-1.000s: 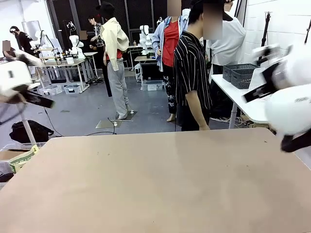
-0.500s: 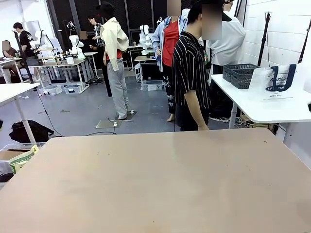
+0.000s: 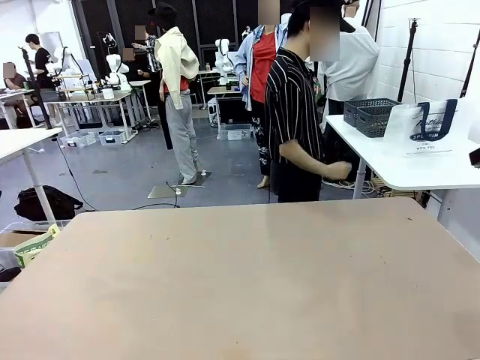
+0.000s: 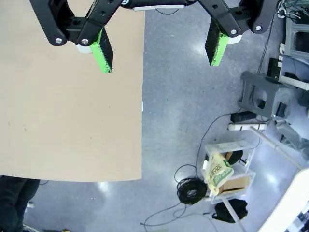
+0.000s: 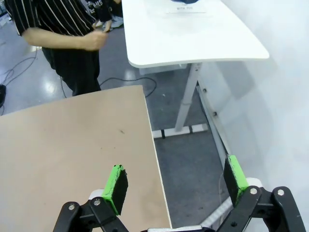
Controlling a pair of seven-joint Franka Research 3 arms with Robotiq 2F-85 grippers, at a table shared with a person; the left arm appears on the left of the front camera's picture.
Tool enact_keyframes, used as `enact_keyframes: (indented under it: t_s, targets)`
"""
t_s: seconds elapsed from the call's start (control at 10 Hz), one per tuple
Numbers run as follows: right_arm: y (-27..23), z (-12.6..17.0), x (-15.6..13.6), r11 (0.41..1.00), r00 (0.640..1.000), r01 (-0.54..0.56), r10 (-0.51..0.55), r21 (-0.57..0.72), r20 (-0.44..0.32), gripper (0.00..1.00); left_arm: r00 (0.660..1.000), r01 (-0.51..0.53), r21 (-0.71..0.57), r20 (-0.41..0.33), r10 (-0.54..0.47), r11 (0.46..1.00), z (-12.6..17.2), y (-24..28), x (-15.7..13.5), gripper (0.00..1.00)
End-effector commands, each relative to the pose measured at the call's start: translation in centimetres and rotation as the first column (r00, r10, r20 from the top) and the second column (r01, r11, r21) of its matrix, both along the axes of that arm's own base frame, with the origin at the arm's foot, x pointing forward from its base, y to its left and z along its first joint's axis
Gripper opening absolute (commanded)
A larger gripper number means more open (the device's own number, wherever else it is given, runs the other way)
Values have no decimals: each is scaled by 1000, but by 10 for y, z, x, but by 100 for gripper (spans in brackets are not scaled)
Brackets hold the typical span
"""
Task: Transfer purchased items from the store into the shopping bag.
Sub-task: Open the Reusable shopping bag in the center of the table.
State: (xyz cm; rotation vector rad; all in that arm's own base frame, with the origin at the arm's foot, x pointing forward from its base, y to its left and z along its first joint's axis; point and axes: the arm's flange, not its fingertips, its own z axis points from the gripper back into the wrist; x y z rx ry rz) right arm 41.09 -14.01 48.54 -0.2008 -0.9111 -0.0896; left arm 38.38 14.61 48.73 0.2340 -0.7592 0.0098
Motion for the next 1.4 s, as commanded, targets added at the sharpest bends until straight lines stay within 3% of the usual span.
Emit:
enact_keyframes:
  t_s: [0.0,1.3]
  targets:
    - [-4,-5,0,1000,1000,-2,2,13,-12,100,1000,6,10,3,-6,1000,1,-1,0,100]
    - [-4,-5,0,1000,1000,-2,2,13,-12,100,1000,6,10,3,-6,1000,1,-1,0,100]
